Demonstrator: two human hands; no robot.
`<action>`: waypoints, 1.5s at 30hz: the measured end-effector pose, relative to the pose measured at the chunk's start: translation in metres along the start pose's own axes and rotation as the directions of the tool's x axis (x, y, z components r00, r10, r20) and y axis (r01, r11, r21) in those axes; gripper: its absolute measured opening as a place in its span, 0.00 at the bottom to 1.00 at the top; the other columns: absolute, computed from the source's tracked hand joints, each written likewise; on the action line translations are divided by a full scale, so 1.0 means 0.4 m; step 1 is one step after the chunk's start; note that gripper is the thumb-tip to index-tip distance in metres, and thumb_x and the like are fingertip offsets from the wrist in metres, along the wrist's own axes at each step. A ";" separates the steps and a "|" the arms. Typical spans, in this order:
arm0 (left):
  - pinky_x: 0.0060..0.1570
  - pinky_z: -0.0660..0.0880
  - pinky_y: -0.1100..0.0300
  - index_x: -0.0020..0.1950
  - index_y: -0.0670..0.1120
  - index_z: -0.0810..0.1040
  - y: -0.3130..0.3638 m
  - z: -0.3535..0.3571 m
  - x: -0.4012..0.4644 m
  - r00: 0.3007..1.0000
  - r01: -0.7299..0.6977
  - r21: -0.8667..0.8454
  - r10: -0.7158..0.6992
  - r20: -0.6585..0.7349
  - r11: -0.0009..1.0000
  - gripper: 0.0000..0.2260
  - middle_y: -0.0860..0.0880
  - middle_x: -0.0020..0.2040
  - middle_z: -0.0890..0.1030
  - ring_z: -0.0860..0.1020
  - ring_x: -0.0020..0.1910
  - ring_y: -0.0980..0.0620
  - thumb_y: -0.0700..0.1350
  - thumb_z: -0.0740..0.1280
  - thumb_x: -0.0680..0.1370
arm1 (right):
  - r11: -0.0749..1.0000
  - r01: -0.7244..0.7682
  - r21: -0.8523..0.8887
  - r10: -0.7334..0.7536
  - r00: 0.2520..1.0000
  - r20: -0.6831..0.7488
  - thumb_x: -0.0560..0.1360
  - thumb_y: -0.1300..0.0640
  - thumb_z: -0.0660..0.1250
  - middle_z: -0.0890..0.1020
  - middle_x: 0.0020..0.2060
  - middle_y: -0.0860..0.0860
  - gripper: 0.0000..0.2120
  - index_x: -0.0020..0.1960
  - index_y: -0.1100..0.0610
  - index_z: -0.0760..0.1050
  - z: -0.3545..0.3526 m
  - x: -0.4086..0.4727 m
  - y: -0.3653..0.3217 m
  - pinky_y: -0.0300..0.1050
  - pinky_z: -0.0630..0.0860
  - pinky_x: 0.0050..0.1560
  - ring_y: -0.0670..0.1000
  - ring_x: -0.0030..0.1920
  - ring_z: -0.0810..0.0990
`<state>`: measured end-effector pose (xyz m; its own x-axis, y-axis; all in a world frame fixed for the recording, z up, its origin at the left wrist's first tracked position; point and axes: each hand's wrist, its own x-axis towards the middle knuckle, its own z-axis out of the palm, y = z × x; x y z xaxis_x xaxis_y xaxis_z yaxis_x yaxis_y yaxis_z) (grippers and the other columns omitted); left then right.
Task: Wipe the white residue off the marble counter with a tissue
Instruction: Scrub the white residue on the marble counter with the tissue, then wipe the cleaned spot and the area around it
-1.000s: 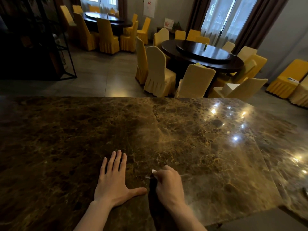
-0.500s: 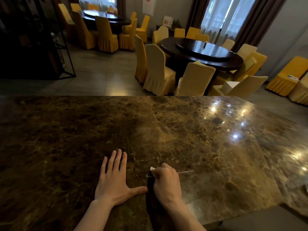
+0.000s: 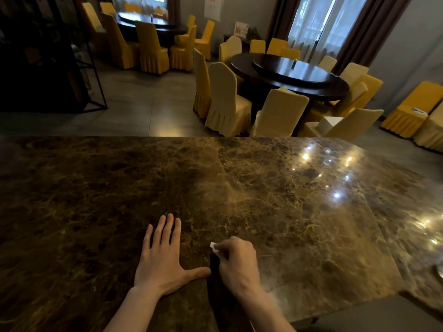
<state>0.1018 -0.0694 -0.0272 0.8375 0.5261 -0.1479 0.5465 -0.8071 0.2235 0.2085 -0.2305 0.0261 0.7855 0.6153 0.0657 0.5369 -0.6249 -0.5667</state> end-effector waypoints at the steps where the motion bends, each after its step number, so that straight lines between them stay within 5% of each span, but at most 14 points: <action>1: 0.83 0.34 0.41 0.83 0.48 0.31 0.000 -0.001 0.000 1.000 -0.002 -0.012 0.002 -0.006 1.000 0.69 0.49 0.83 0.30 0.26 0.81 0.49 0.93 0.42 0.56 | 0.999 -0.017 0.042 0.019 0.999 -0.046 0.77 0.57 0.71 0.83 0.41 0.45 0.05 0.50 0.52 0.85 -0.014 0.006 0.012 0.40 0.77 0.43 0.45 0.41 0.80; 4: 0.83 0.33 0.41 0.82 0.49 0.30 -0.004 -0.003 0.000 1.000 0.000 -0.008 0.000 -0.008 1.000 0.69 0.50 0.83 0.29 0.26 0.81 0.50 0.93 0.43 0.56 | 0.978 -0.210 -0.015 0.199 0.948 -0.247 0.77 0.60 0.70 0.82 0.38 0.50 0.05 0.47 0.56 0.86 -0.092 0.037 0.118 0.46 0.76 0.40 0.53 0.40 0.81; 7: 0.83 0.34 0.41 0.82 0.49 0.30 0.000 -0.002 -0.001 1.000 0.004 -0.007 -0.004 -0.007 1.000 0.69 0.49 0.83 0.29 0.27 0.81 0.50 0.93 0.43 0.56 | 0.925 -0.304 -0.227 0.251 0.939 -0.235 0.77 0.65 0.66 0.75 0.39 0.52 0.09 0.50 0.60 0.85 -0.142 0.041 0.200 0.47 0.70 0.41 0.58 0.44 0.77; 14: 0.83 0.34 0.41 0.83 0.48 0.31 0.001 -0.005 -0.001 1.000 0.003 0.001 -0.003 0.002 1.000 0.70 0.48 0.83 0.30 0.27 0.81 0.49 0.93 0.41 0.55 | 0.986 0.065 -0.155 -0.069 0.997 -0.024 0.77 0.64 0.64 0.78 0.46 0.48 0.12 0.56 0.53 0.82 0.006 -0.005 0.026 0.37 0.65 0.44 0.48 0.49 0.72; 18: 0.83 0.34 0.41 0.82 0.48 0.30 0.002 -0.007 0.000 1.000 0.005 0.003 -0.005 0.002 1.000 0.70 0.48 0.83 0.30 0.27 0.81 0.49 0.93 0.41 0.55 | 1.000 0.022 0.015 -0.020 0.995 -0.099 0.78 0.64 0.67 0.81 0.44 0.48 0.12 0.57 0.54 0.84 -0.033 0.018 0.022 0.46 0.76 0.47 0.49 0.47 0.77; 21: 0.83 0.34 0.41 0.83 0.48 0.31 0.000 -0.007 -0.002 1.000 -0.010 0.010 0.010 0.012 1.000 0.70 0.48 0.83 0.29 0.27 0.81 0.49 0.93 0.42 0.55 | 0.992 0.127 0.001 -0.126 0.988 -0.091 0.76 0.65 0.68 0.80 0.44 0.48 0.13 0.58 0.54 0.83 -0.044 0.013 0.020 0.47 0.78 0.47 0.48 0.46 0.77; 25: 0.83 0.33 0.41 0.83 0.47 0.30 -0.006 -0.004 -0.002 1.000 -0.017 0.034 0.017 0.021 0.999 0.68 0.47 0.83 0.29 0.27 0.81 0.48 0.91 0.43 0.57 | 0.923 0.370 -0.107 -0.346 0.919 0.188 0.72 0.56 0.74 0.76 0.46 0.46 0.12 0.56 0.51 0.82 0.031 -0.011 -0.031 0.41 0.72 0.43 0.48 0.48 0.73; 29: 0.82 0.31 0.42 0.82 0.48 0.29 -0.009 -0.001 0.001 1.000 -0.012 0.007 0.012 0.019 1.000 0.71 0.48 0.82 0.27 0.25 0.80 0.50 0.93 0.42 0.53 | 0.901 0.373 -0.222 -0.336 0.923 0.189 0.73 0.53 0.73 0.75 0.49 0.47 0.16 0.60 0.50 0.80 0.030 0.001 0.015 0.42 0.73 0.44 0.50 0.51 0.71; 34: 0.82 0.32 0.41 0.83 0.49 0.30 -0.009 0.001 -0.003 1.000 -0.013 -0.017 0.013 0.012 1.000 0.72 0.50 0.83 0.27 0.24 0.80 0.50 0.93 0.46 0.53 | 0.938 0.122 -0.324 -0.138 0.990 -0.024 0.76 0.62 0.68 0.75 0.42 0.48 0.11 0.54 0.52 0.84 -0.057 0.039 0.134 0.43 0.70 0.44 0.52 0.47 0.72; 38: 0.82 0.32 0.41 0.82 0.50 0.29 -0.005 0.000 0.002 1.000 -0.001 -0.010 0.001 0.015 1.000 0.71 0.50 0.82 0.27 0.24 0.79 0.51 0.93 0.45 0.53 | 0.975 -0.174 0.135 0.204 0.946 -0.250 0.74 0.69 0.69 0.82 0.44 0.47 0.16 0.56 0.53 0.85 -0.134 0.055 0.202 0.44 0.76 0.47 0.49 0.45 0.80; 42: 0.83 0.33 0.41 0.82 0.50 0.30 -0.005 -0.003 -0.001 1.000 -0.005 -0.006 0.005 0.012 1.000 0.71 0.50 0.82 0.27 0.25 0.80 0.50 0.93 0.45 0.53 | 0.547 -0.449 0.707 0.565 0.821 0.084 0.78 0.69 0.63 0.85 0.45 0.52 0.17 0.58 0.51 0.82 -0.176 0.094 0.234 0.48 0.79 0.46 0.51 0.46 0.84; 44: 0.83 0.33 0.41 0.82 0.50 0.29 -0.005 -0.005 -0.001 1.000 0.000 0.001 0.000 0.017 1.000 0.71 0.49 0.82 0.27 0.24 0.80 0.50 0.93 0.44 0.53 | 0.509 -0.514 0.690 0.600 0.787 0.143 0.78 0.68 0.64 0.85 0.39 0.55 0.14 0.55 0.56 0.83 -0.181 0.096 0.246 0.49 0.78 0.44 0.54 0.41 0.83; 45: 0.83 0.34 0.41 0.82 0.50 0.29 -0.004 -0.007 -0.001 1.000 0.001 -0.003 -0.001 0.011 1.000 0.71 0.49 0.82 0.27 0.25 0.80 0.50 0.93 0.44 0.53 | 0.602 -0.532 0.595 0.605 0.791 0.095 0.77 0.67 0.65 0.86 0.38 0.55 0.12 0.52 0.56 0.84 -0.181 0.093 0.256 0.51 0.80 0.45 0.55 0.41 0.83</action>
<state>0.1005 -0.0676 -0.0249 0.8367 0.5240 -0.1589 0.5475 -0.8058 0.2258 0.3151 -0.3065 0.0300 0.9166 0.1540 -0.3689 -0.2779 -0.4177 -0.8650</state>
